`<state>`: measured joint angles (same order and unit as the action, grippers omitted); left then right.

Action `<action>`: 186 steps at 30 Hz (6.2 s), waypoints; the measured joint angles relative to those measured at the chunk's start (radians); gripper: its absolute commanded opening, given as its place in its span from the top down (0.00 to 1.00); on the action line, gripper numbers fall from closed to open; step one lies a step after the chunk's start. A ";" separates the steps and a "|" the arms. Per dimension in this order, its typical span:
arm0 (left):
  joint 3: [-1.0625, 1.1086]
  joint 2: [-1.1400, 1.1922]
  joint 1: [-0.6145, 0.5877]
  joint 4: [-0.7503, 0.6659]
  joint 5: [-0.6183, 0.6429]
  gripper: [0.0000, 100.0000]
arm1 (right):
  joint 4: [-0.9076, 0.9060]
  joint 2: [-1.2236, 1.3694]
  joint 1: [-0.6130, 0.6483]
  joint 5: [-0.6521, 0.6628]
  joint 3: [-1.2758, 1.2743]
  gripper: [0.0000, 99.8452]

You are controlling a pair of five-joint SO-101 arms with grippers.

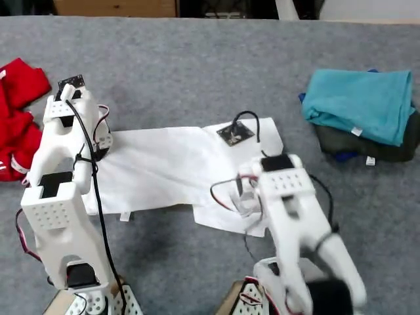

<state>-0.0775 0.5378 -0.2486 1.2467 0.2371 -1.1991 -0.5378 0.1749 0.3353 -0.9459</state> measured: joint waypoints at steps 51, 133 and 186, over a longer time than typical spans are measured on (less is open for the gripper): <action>-0.040 -0.215 -0.018 0.164 -0.141 0.97 | -0.397 1.017 0.005 0.624 1.363 0.97; 0.377 -0.425 -0.146 -0.178 -0.153 0.97 | -0.296 0.953 0.006 0.098 0.884 0.99; -0.423 0.278 -0.189 0.362 -0.130 0.97 | -0.038 0.540 -0.064 0.075 0.703 0.99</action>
<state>-0.5010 0.8155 -0.4373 1.6088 0.1066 -1.2375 0.0023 0.1105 0.4104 -0.2432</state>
